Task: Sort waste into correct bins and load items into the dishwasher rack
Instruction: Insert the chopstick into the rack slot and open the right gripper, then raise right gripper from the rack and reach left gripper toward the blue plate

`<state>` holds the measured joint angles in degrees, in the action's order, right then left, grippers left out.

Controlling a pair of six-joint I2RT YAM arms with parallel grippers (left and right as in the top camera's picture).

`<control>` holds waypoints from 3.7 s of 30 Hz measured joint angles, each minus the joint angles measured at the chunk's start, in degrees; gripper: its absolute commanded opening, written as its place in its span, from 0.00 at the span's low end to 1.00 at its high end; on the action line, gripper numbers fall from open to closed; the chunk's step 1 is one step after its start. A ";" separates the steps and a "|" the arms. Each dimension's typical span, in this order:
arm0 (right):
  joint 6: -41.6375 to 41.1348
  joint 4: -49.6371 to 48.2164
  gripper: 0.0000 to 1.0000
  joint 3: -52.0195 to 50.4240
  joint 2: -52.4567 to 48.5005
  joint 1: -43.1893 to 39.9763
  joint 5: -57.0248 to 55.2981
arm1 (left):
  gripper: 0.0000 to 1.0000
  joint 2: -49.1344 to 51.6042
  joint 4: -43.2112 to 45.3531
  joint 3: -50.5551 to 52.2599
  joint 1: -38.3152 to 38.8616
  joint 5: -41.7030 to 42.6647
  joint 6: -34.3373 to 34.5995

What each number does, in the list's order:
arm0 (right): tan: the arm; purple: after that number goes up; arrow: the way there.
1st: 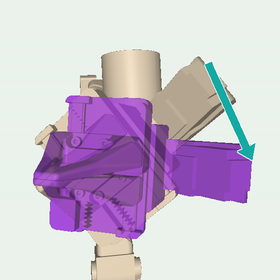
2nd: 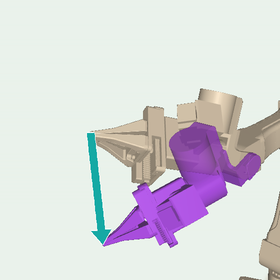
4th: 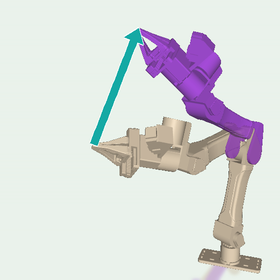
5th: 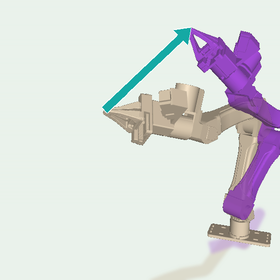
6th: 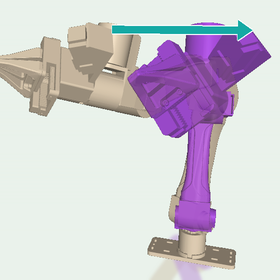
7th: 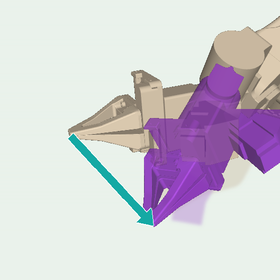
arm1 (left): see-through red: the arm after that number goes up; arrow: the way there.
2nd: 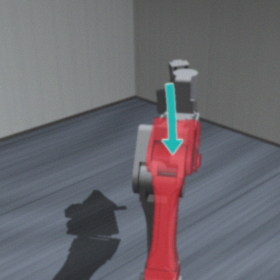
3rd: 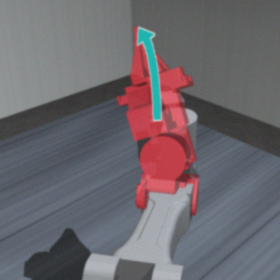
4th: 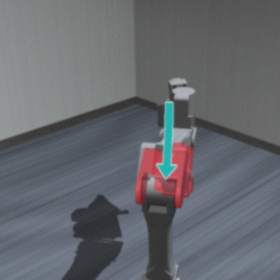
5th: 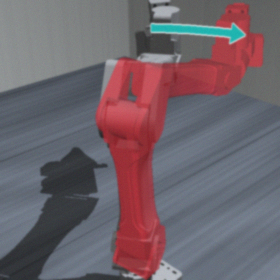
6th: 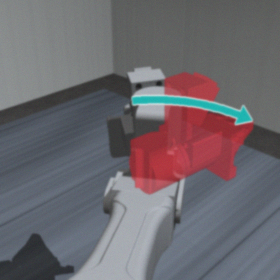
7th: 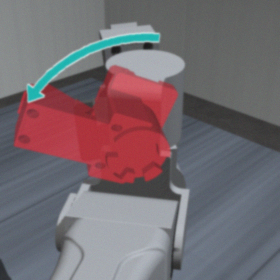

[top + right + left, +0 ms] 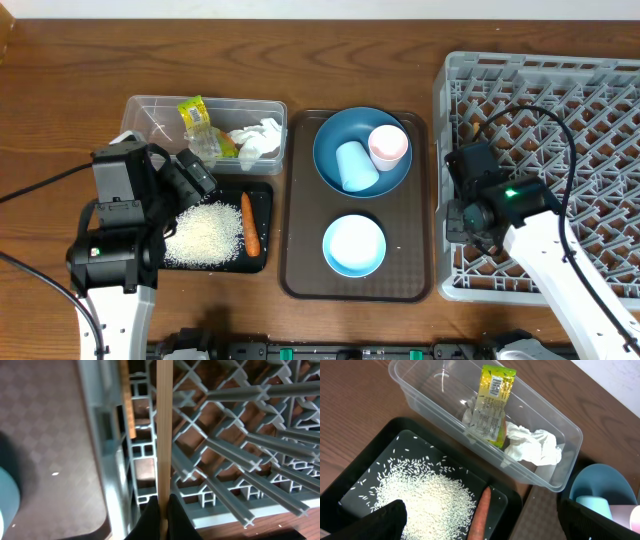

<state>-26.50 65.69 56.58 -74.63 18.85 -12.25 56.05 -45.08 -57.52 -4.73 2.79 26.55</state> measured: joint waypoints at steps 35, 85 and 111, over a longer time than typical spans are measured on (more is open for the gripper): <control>9.51 -6.60 0.01 -1.64 0.00 -1.53 1.09 | 0.99 0.00 0.00 0.00 0.00 0.00 0.00; 8.07 -4.66 0.36 0.00 -0.02 -1.55 2.80 | 0.99 0.00 -0.04 0.00 0.00 0.02 0.00; 13.99 -0.52 0.54 12.85 -0.02 -2.56 8.87 | 0.83 0.02 4.35 -0.04 0.07 3.43 -1.73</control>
<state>-12.51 65.17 69.43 -74.65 16.29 -3.38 56.07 -40.73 -57.56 -4.67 6.22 24.82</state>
